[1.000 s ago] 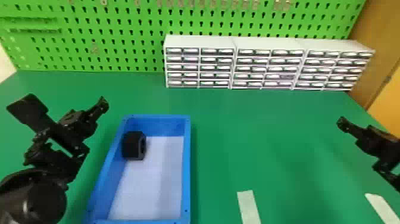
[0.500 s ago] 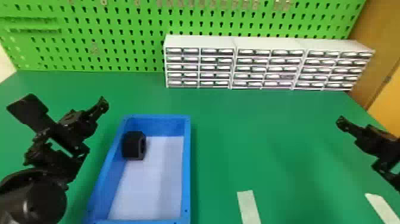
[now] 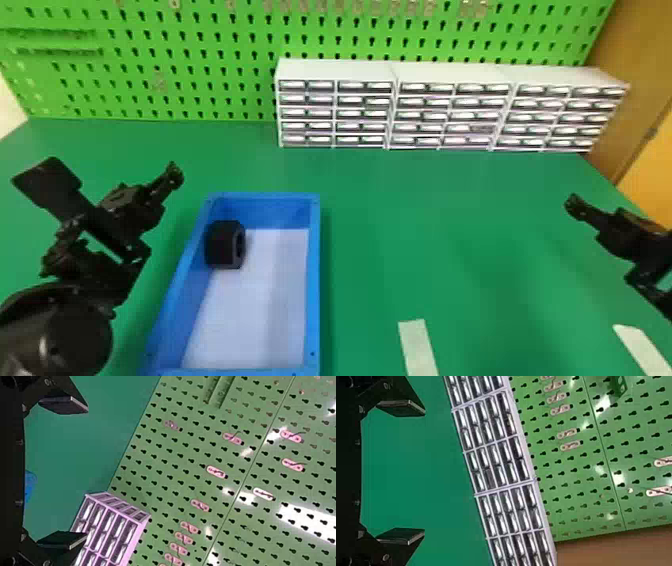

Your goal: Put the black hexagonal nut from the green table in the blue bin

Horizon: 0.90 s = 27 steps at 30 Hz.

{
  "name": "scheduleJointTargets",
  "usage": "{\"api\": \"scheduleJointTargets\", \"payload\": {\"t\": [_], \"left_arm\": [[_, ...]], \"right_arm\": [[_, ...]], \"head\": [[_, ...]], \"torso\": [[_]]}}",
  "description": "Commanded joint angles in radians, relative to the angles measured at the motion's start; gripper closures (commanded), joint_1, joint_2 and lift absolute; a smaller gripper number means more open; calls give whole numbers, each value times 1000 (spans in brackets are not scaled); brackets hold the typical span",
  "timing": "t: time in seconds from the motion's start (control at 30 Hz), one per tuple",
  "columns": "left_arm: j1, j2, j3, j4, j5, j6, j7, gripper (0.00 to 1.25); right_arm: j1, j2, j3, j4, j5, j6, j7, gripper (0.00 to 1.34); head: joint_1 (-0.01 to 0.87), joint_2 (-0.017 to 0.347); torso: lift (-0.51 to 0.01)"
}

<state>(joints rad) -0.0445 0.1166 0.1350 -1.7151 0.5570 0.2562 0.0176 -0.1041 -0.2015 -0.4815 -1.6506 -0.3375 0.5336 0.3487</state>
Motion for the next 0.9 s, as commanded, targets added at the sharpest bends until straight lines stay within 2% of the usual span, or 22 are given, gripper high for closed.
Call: {"api": "scheduleJointTargets", "payload": {"t": [0.0,0.87], "left_arm": [[0,0,0,0,0,0,1,157],[0,0,0,0,0,0,-1,157]], "right_arm": [[0,-1,1,0,0,0,1,223],[-3,-1,3,0,8,0,1,223]], "head": [[692,9],[692,9]], "torso": [[-97],[-97]]}}
